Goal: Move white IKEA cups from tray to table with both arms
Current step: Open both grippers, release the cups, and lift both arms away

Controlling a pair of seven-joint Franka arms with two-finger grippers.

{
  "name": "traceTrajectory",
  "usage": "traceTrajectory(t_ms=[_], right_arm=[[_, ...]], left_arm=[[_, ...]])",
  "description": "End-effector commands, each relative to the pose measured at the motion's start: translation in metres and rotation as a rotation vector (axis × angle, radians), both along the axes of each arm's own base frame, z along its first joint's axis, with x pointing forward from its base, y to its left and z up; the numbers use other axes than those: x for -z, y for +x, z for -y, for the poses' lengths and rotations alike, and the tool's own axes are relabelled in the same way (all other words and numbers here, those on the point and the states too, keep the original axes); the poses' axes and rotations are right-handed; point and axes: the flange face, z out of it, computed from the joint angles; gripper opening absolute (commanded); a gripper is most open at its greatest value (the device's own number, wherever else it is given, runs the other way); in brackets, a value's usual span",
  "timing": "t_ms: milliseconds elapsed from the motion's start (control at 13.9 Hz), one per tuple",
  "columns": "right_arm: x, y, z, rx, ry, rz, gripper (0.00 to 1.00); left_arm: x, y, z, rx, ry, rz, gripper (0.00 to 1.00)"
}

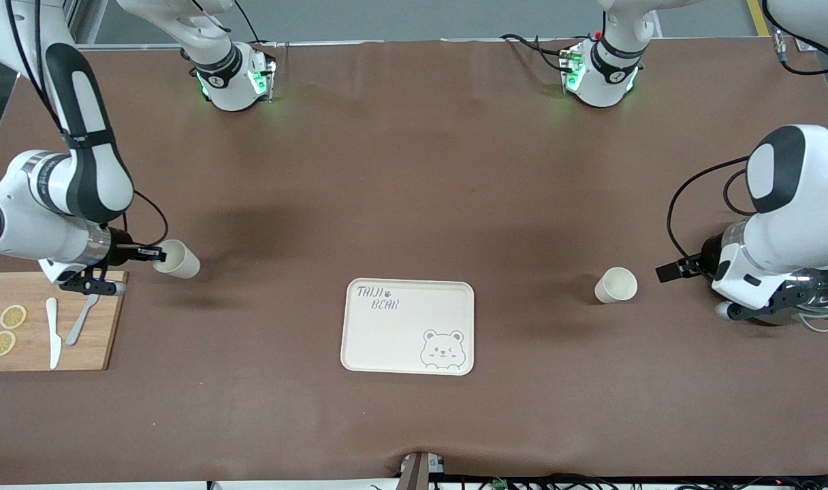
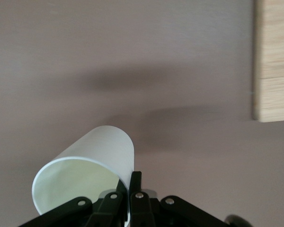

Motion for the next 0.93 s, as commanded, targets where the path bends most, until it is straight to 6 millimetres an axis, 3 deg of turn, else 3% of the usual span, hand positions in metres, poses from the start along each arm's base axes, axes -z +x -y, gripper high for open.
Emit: traceTrajectory(t_ms=[0, 215, 431, 574, 646, 718, 861], right_arm=[[0.017, -0.005, 0.012, -0.041, -0.001, 0.004, 0.00], [0.047, -0.018, 0.028, -0.106, 0.025, -0.038, 0.00], [0.047, -0.019, 0.028, -0.106, 0.026, -0.040, 0.00], [0.049, -0.018, 0.027, -0.109, 0.026, -0.042, 0.38], [0.048, -0.017, 0.027, -0.096, 0.030, -0.040, 0.74], [0.045, -0.015, 0.028, -0.089, 0.033, -0.044, 1.00], [0.024, -0.006, 0.025, -0.105, 0.055, -0.080, 1.00]], left_arm=[[-0.028, -0.006, 0.005, 0.051, 0.023, 0.028, 1.00], [-0.055, -0.012, 0.003, 0.087, 0.027, 0.070, 1.00], [-0.080, -0.018, -0.002, 0.097, 0.033, 0.108, 1.00], [-0.098, -0.026, -0.005, 0.090, 0.041, 0.111, 1.00], [-0.107, -0.028, -0.007, 0.086, 0.044, 0.118, 1.00], [-0.119, -0.030, -0.009, 0.081, 0.045, 0.123, 1.00], [-0.140, -0.033, -0.013, 0.072, 0.048, 0.115, 1.00]])
